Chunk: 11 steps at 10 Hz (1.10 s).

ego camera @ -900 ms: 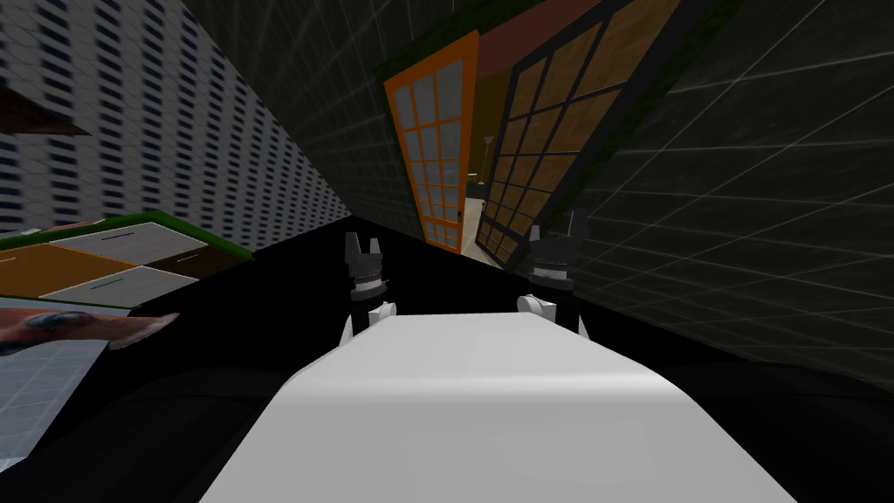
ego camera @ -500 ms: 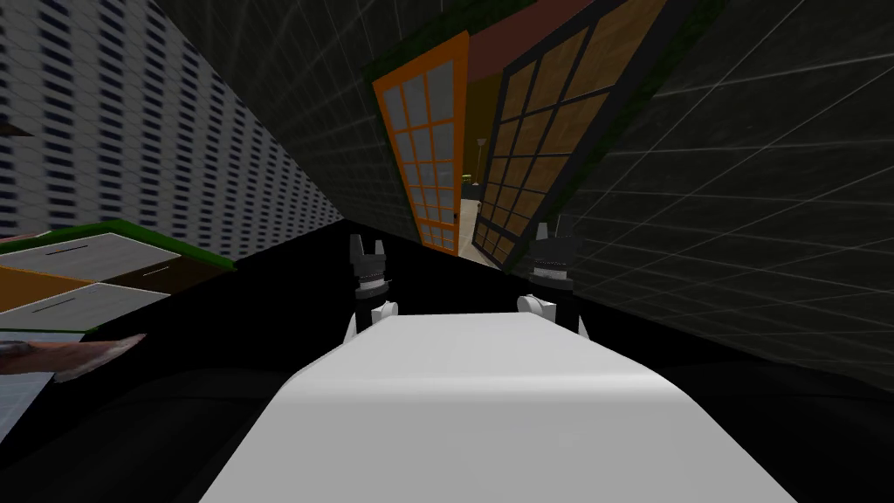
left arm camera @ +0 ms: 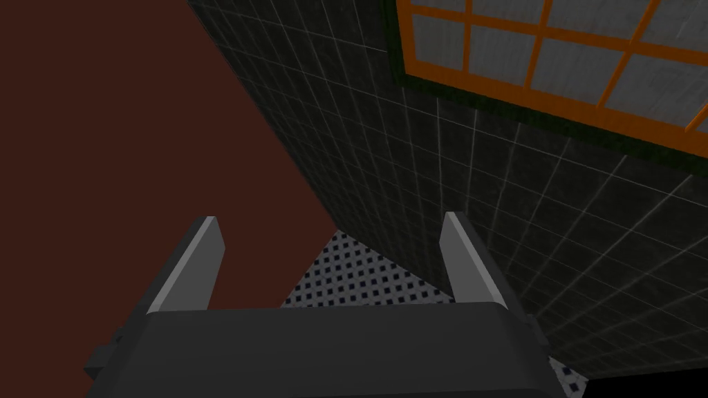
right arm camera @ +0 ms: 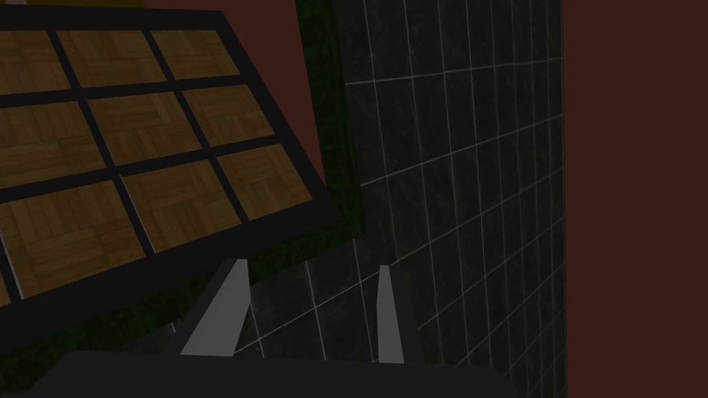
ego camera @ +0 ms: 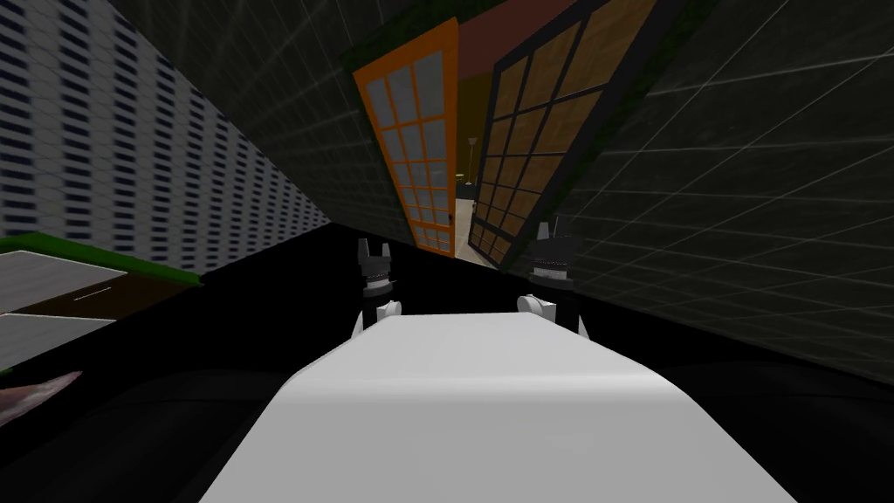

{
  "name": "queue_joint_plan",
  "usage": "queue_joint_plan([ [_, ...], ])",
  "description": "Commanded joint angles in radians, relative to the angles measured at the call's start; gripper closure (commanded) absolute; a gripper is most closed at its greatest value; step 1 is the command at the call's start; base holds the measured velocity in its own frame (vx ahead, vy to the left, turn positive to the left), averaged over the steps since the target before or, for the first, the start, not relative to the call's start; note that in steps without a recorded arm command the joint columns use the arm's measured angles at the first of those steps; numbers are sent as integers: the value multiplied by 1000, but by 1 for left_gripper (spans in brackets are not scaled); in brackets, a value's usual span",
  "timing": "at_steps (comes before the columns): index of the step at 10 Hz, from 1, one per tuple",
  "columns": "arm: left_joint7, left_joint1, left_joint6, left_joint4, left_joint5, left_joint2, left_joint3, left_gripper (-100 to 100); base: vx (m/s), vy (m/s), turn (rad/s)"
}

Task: Push the door open

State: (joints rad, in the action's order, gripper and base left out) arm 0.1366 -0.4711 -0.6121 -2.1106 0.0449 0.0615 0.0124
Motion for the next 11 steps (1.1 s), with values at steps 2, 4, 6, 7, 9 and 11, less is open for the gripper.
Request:
queue_joint_plan([
  [2,49,21,-13,60,35,10,-7,-100,143,32,-142],
  [4,73,33,-21,93,53,14,-11,-100,120,25,-126],
  [6,113,52,-34,148,83,20,-18,-100,120,40,-181],
  [7,127,59,-38,167,93,21,-21,-100,122,40,-122],
  [9,154,72,-47,205,113,25,-26,-100,91,33,-127],
  [11,184,87,-57,246,135,28,-31,-100,99,25,-123],
])
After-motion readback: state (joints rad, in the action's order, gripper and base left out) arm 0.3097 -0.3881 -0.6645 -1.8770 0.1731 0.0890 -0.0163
